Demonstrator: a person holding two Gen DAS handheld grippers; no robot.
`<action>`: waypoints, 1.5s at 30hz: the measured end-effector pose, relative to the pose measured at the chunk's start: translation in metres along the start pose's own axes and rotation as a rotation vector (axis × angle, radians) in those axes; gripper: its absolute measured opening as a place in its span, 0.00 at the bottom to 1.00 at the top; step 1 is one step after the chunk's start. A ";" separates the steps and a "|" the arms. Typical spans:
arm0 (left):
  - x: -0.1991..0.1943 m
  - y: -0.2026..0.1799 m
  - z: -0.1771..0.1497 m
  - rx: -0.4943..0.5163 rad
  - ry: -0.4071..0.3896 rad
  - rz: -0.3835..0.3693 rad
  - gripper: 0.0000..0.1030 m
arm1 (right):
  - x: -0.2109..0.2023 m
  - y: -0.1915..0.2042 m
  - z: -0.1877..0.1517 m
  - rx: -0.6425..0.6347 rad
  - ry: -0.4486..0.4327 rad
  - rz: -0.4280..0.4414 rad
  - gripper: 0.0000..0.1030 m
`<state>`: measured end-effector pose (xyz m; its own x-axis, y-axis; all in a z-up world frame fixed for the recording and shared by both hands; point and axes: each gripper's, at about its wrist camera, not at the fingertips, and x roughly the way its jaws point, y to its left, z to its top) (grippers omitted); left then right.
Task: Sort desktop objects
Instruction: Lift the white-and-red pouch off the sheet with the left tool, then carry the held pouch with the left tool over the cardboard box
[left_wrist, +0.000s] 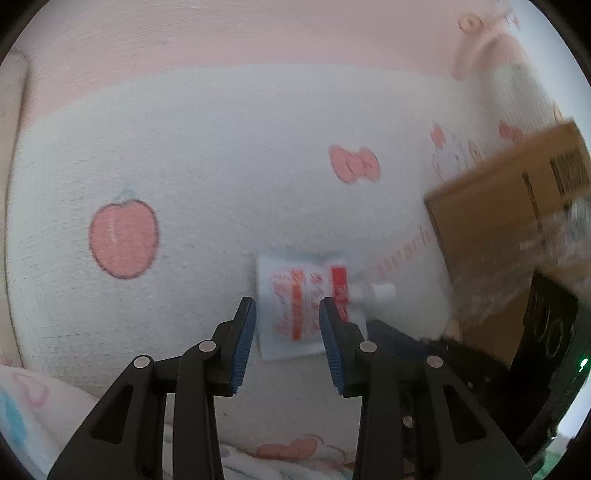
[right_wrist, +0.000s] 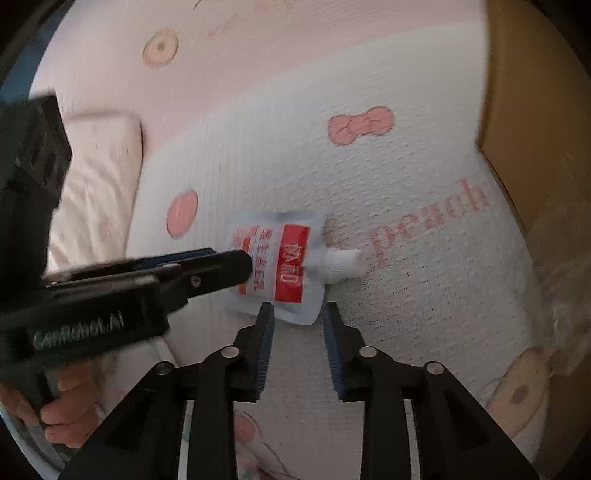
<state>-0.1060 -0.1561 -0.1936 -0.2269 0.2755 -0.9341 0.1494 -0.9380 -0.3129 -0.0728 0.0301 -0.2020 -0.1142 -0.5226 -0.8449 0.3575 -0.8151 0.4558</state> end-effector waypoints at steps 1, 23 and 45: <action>-0.002 0.004 0.002 -0.024 -0.020 -0.003 0.41 | 0.000 0.000 -0.001 0.008 -0.018 -0.004 0.36; 0.022 0.023 0.011 -0.172 0.038 -0.114 0.46 | 0.007 -0.014 0.007 0.036 -0.162 0.105 0.53; -0.011 -0.003 -0.015 -0.070 -0.055 -0.122 0.31 | -0.015 0.008 0.005 -0.042 -0.191 -0.026 0.28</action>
<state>-0.0896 -0.1532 -0.1855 -0.2994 0.3728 -0.8783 0.1840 -0.8807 -0.4366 -0.0727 0.0300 -0.1848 -0.2967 -0.5424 -0.7860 0.3896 -0.8202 0.4189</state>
